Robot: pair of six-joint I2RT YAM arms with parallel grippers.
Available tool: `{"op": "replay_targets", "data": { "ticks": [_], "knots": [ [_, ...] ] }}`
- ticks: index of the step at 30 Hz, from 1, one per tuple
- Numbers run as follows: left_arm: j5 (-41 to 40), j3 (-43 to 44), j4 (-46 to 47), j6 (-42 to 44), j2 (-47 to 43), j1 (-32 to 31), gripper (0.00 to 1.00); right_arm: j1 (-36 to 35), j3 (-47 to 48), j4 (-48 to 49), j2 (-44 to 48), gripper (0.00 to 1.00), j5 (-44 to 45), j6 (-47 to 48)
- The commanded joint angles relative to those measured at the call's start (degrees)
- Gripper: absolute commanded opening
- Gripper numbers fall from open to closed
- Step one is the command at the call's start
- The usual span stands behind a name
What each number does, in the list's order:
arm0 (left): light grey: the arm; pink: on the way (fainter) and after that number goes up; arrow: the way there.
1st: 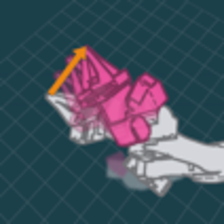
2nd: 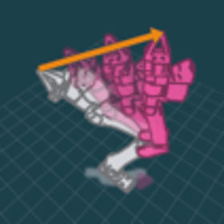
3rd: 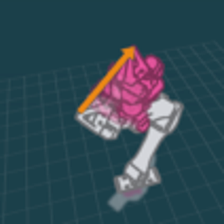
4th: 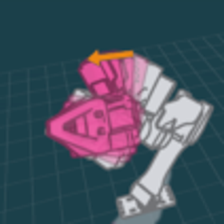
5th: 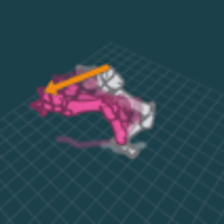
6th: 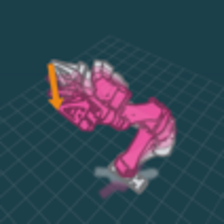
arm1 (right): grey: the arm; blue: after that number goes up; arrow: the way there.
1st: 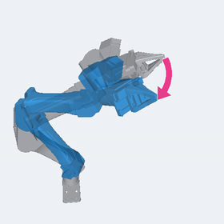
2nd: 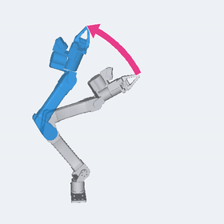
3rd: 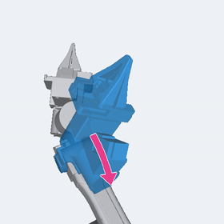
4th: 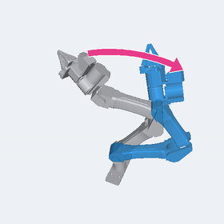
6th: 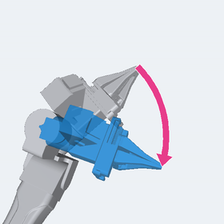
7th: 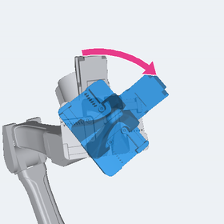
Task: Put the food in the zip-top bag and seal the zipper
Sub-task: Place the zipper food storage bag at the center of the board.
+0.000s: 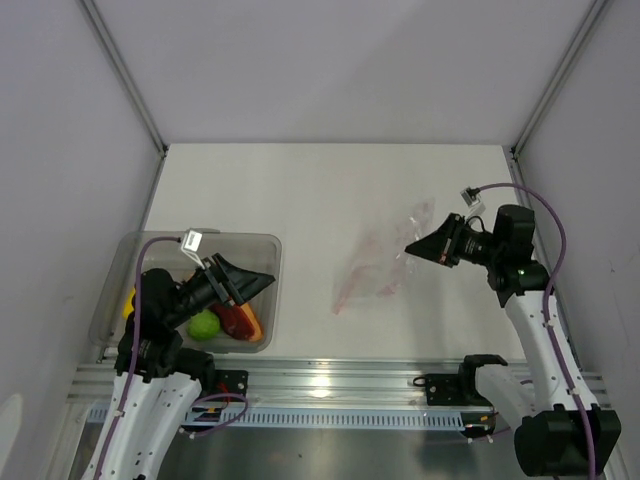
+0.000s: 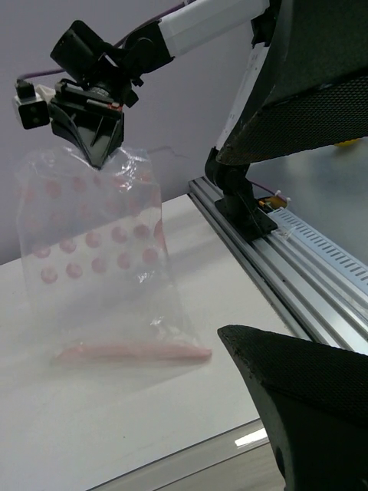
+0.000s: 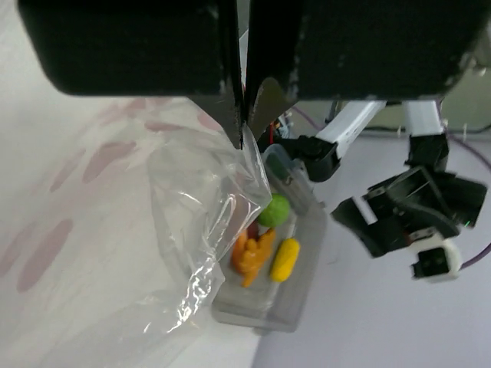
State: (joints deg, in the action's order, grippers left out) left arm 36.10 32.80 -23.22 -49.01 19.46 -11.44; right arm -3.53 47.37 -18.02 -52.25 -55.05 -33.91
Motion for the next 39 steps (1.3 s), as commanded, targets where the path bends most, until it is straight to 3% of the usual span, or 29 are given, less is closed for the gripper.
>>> {"op": "replay_targets", "data": {
  "ticks": [1, 5, 8, 10, 13, 16, 17, 20, 21, 25, 29, 31, 35, 39],
  "knots": [
    [0.38, 1.13, 0.9, 1.37, 0.31, 0.37, 0.87, 3.0, -1.75, -10.2, -0.31, 0.0, 4.08, 6.23],
    [0.11, 1.39, 0.11, 2.43, 0.31, 0.37, 0.87, 3.0, -9.57, 6.79, -0.22, 0.0, -6.28, -5.68],
    [0.03, 1.66, -0.07, 2.78, 0.58, 0.37, 0.87, 0.47, -11.26, 13.79, -0.22, 0.0, -10.34, -10.2],
    [0.2, 1.57, 0.02, 2.87, 0.58, 0.37, 0.87, -3.21, -8.29, 11.45, -1.18, 0.0, -10.52, -7.41],
    [0.29, 1.04, 0.28, 2.7, 0.4, 0.37, 0.87, -5.69, -4.41, -0.75, -4.43, 0.0, -8.5, -0.29],
    [0.55, 0.52, 0.46, 2.52, 0.05, 0.37, 0.87, -5.44, -4.66, -2.01, -6.54, 0.0, -8.5, 1.3],
    [0.47, 0.43, 0.37, 2.61, -0.04, 0.37, 0.87, -4.74, -4.22, -5.76, -6.9, 0.01, -6.93, 2.35],
    [0.47, 0.69, -0.42, 2.96, -0.39, 0.37, 0.87, -4.12, -0.81, -18.31, -9.18, 0.08, 11.04, 9.2],
    [0.38, 0.78, -0.59, 3.05, -0.48, 0.37, 0.87, -4.03, -0.36, -19.84, -9.53, 0.09, 19.28, 10.08],
    [0.38, 1.48, -1.21, 3.31, -0.83, 0.37, 0.87, -2.97, 1.22, -23.88, -10.41, 0.25, 32.43, 10.44],
    [0.38, 0.96, -0.86, 3.05, -0.92, 0.37, 0.87, -3.85, 4.04, -26.79, -13.13, 0.56, 47.03, 11.76],
    [0.47, 0.69, -0.77, 3.14, -1.01, 0.37, 0.87, -4.46, 5.96, -27.85, -14.19, 0.63, 49.85, 11.94],
    [0.73, 0.34, -0.42, 3.13, -0.74, 0.37, 0.87, -13.41, 11.76, -28.2, -15.51, 0.76, 55.03, 11.07],
    [0.64, 1.47, -1.56, 3.92, -0.57, 0.37, 0.88, -26.59, 18.97, -28.56, -19.55, 0.77, 60.58, 10.1]
  ]
}}
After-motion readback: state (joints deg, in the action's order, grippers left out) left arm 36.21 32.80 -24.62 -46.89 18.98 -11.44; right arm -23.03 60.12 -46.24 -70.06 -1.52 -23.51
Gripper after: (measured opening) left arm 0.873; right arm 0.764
